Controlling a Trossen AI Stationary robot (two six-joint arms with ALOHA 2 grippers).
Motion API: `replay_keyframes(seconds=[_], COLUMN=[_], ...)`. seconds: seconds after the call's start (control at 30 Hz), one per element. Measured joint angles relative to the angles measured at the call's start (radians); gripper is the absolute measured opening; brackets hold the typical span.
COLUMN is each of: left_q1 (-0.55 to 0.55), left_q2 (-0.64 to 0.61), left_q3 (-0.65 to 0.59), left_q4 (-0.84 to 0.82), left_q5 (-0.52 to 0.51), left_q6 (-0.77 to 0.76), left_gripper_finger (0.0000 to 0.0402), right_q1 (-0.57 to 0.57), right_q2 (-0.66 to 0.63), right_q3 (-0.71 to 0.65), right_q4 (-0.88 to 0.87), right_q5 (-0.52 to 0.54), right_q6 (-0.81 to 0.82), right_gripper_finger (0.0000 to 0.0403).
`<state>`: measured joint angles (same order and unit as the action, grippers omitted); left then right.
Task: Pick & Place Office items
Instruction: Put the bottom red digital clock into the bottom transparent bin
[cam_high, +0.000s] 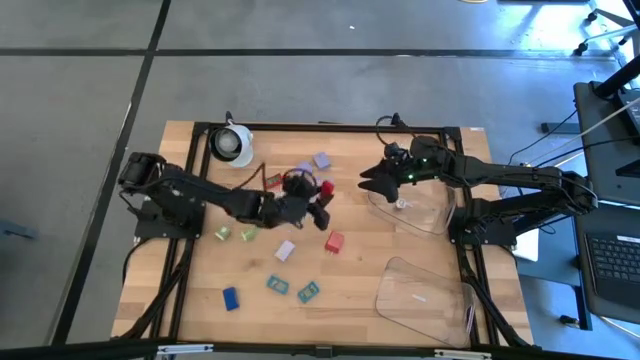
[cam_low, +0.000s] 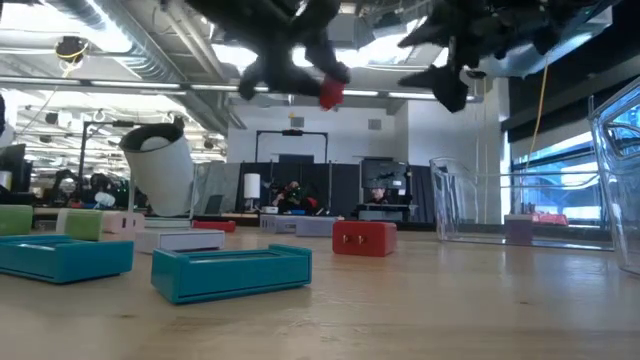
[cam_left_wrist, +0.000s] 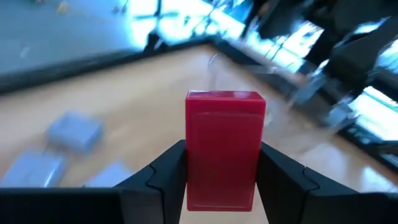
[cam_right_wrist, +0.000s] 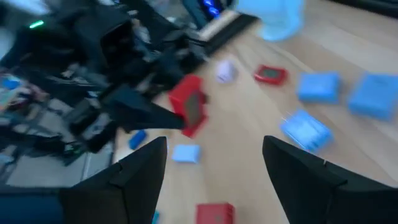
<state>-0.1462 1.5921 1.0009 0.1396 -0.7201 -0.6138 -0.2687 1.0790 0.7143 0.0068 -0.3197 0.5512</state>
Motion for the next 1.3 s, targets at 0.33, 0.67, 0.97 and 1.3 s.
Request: replay_keyframes(seconds=[0.33, 0.67, 0.97, 1.3], left_q1=[0.112, 0.191, 0.201, 0.201], left_q2=[0.0, 0.028, 0.084, 0.093], left_q3=[0.001, 0.0, 0.0, 0.001], left_q4=[0.16, 0.173, 0.178, 0.179], left_q5=[-0.033, 0.143, 0.227, 0.248], left_q6=[0.504, 0.493, 0.479, 0.643], left_gripper_finger=[0.0161, 0.016, 0.016, 0.0161], right_q1=[0.009, 0.061, 0.061, 0.061], right_q2=[0.0, 0.124, 0.288, 0.366], right_q3=[0.004, 0.211, 0.325, 0.327], right_q4=[0.132, -0.184, -0.233, -0.245], right_q5=[0.09, 0.339, 0.279, 0.251], right_q6=[0.239, 0.192, 0.181, 0.185], right_gripper_finger=[0.0269, 0.0269, 0.0269, 0.0259])
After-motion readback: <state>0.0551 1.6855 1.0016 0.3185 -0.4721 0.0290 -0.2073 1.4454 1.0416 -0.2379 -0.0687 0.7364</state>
